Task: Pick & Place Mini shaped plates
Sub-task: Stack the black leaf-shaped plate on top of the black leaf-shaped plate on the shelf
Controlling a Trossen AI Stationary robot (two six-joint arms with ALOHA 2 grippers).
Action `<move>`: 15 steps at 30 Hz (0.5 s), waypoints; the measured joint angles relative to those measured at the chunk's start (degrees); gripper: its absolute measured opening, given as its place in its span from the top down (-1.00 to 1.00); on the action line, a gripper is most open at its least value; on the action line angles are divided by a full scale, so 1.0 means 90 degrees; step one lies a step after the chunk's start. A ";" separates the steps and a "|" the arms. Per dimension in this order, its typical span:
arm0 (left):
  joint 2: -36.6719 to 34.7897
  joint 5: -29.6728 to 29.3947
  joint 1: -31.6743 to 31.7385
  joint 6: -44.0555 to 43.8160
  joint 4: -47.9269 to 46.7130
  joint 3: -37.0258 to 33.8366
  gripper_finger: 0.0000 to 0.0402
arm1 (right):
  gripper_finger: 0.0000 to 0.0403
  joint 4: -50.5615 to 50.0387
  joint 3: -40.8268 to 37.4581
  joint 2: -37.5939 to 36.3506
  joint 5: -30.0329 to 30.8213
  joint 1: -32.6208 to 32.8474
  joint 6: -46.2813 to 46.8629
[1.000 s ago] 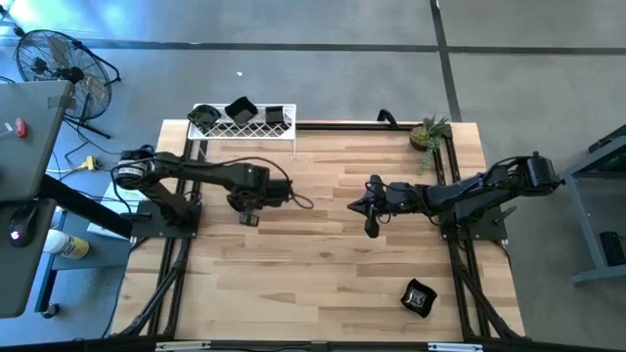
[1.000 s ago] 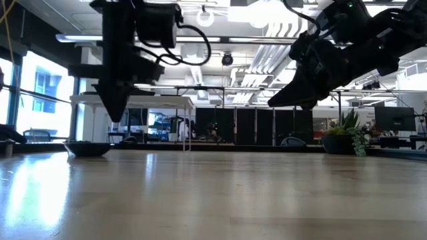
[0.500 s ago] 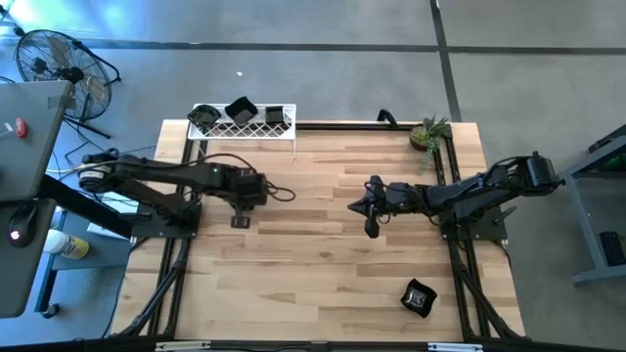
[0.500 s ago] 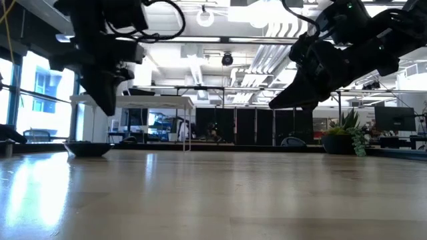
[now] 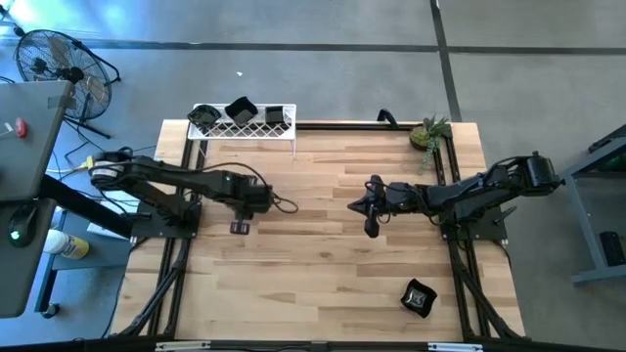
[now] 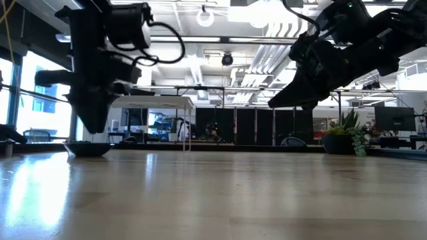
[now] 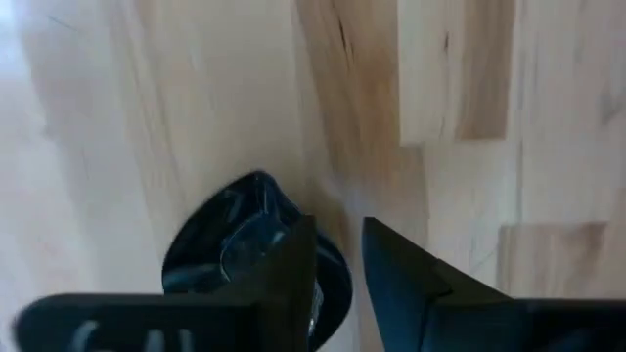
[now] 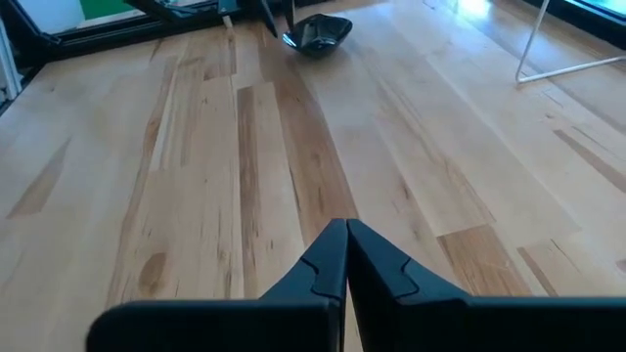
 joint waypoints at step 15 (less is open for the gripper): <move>0.0789 -0.0186 -0.0135 -0.0170 -0.0368 0.0011 0.43 | 0.98 -0.0053 -0.0001 -0.0002 0.0038 0.0010 0.0016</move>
